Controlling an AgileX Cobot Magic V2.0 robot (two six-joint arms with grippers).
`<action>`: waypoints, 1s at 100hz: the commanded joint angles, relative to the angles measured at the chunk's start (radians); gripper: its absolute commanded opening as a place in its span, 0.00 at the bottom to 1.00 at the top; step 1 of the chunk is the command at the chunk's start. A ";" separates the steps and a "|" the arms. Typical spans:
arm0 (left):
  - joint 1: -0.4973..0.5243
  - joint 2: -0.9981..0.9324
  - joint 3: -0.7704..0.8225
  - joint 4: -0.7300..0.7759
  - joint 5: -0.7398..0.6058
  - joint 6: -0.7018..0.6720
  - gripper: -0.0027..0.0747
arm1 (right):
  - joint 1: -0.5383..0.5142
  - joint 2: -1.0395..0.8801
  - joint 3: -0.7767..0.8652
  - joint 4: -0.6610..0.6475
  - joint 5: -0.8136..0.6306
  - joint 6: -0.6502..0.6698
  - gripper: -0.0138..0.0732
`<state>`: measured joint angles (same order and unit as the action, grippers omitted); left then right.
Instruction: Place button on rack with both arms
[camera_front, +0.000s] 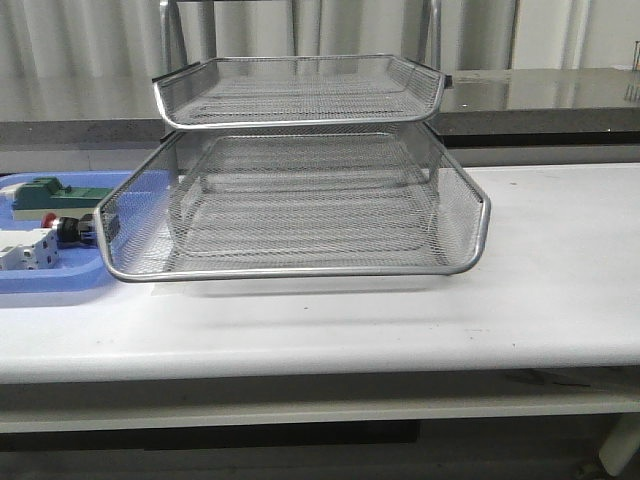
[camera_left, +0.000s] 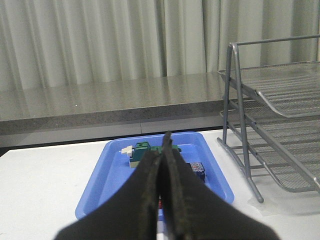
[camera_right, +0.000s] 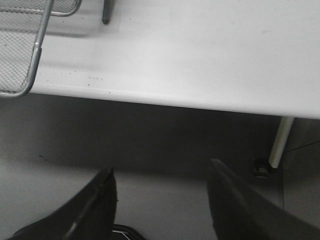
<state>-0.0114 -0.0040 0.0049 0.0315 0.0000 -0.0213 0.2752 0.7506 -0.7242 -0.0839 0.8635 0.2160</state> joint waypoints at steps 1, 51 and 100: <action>0.000 -0.033 0.034 0.001 -0.082 -0.007 0.01 | -0.002 -0.069 -0.026 -0.032 -0.008 0.017 0.64; 0.000 -0.033 0.034 0.001 -0.082 -0.007 0.01 | -0.002 -0.222 -0.026 -0.193 0.049 0.097 0.28; 0.000 -0.033 0.034 0.001 -0.082 -0.007 0.01 | -0.002 -0.222 -0.026 -0.193 0.050 0.097 0.08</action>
<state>-0.0114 -0.0040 0.0049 0.0315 0.0000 -0.0213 0.2752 0.5271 -0.7242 -0.2446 0.9640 0.3150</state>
